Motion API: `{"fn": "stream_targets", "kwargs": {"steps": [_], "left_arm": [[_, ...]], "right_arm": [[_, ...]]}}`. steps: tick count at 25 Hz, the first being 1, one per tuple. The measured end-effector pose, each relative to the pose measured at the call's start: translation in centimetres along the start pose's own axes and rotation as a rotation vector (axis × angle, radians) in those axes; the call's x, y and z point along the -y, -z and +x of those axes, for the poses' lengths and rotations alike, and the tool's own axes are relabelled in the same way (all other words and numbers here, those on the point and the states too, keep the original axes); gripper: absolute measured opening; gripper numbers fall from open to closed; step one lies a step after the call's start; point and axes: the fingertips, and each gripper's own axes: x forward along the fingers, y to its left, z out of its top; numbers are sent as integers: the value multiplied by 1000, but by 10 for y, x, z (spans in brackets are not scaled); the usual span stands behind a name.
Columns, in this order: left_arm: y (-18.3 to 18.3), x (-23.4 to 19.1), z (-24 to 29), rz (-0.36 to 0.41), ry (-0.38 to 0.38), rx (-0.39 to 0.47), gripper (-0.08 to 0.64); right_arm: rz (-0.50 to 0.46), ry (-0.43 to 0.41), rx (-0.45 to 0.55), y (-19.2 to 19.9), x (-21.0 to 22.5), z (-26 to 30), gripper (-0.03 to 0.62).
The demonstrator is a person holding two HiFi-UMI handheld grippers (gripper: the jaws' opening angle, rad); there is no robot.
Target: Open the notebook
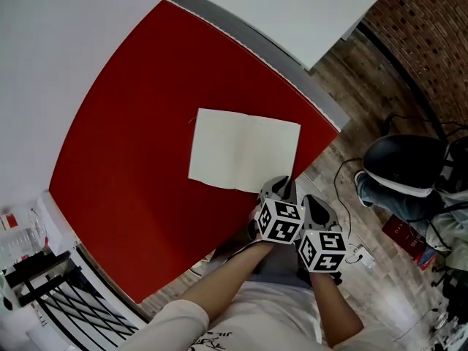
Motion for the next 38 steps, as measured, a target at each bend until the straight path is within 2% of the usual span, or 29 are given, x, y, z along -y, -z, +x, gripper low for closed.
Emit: {"fn": "stream_targets", "kwargs": {"steps": [8,17,21,27,33,38], "left_arm": [[0,4,2,1,16,-5,37],[0,3,2,-52,43,-15,37],[-1,-2,0,-56,23,-12,8],[-3,-15,-6,-90,-4,7,8],[-18,-20,-35,-71,-8,67,8],[-24,-37,-87,-91,-25,122,6]], "right_arm": [[6,-3,-3,-1,8,2,6],[-2,-20,2,-6,2,5,6],[-3,-17,2,-7,4,2,6],[-9,-20,7,-7,2,0,6],[-35,-37,18,-11,-7,-3,6],[-83,-62,44,-30,-31,-20,6]]}}
